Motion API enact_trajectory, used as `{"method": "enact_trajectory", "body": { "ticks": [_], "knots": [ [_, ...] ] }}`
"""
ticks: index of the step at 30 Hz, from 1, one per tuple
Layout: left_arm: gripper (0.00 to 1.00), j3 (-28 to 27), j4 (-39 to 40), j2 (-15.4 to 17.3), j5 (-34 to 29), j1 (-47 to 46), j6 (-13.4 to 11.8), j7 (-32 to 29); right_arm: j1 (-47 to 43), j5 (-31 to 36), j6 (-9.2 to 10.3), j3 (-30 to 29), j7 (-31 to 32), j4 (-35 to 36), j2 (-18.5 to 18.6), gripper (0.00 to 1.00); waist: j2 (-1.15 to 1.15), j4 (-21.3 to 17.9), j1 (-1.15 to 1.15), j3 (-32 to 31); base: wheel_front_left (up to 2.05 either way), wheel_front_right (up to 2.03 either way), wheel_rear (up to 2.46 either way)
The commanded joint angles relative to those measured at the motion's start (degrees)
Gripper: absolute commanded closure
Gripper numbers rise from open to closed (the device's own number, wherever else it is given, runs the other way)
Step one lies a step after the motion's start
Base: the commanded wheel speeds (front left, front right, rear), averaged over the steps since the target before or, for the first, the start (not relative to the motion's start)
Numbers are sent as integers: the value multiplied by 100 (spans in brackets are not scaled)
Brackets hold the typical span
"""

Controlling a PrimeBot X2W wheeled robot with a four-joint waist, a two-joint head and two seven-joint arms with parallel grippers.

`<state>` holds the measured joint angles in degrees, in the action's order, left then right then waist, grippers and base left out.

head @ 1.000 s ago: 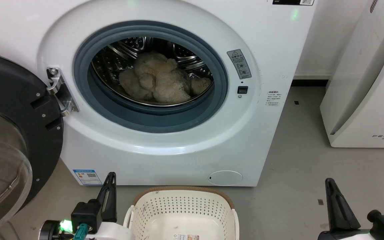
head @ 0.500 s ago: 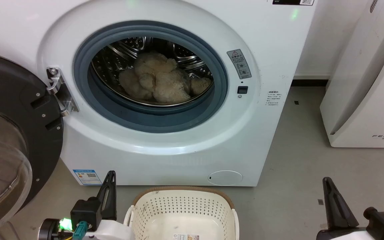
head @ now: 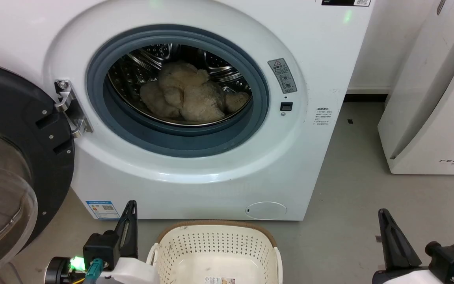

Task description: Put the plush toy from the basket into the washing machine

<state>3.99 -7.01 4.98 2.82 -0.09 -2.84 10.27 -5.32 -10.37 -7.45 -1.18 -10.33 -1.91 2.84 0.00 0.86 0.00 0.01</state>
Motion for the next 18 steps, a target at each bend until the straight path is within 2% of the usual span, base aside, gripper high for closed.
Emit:
{"method": "enact_trajectory", "body": {
  "ticks": [1, 18],
  "knots": [
    [100, -31, 52, -8, -39, 3, 26, -30, 104, 75, 0, 10, 28, 32, 1, 100, 0, -1, 0, 0, 0, 0, 0],
    [100, -104, 181, -48, -87, 4, 78, -228, 189, 266, -1, 31, 228, 64, 2, 100, 0, -18, 0, 0, 0, 0, 0]
  ]
}}
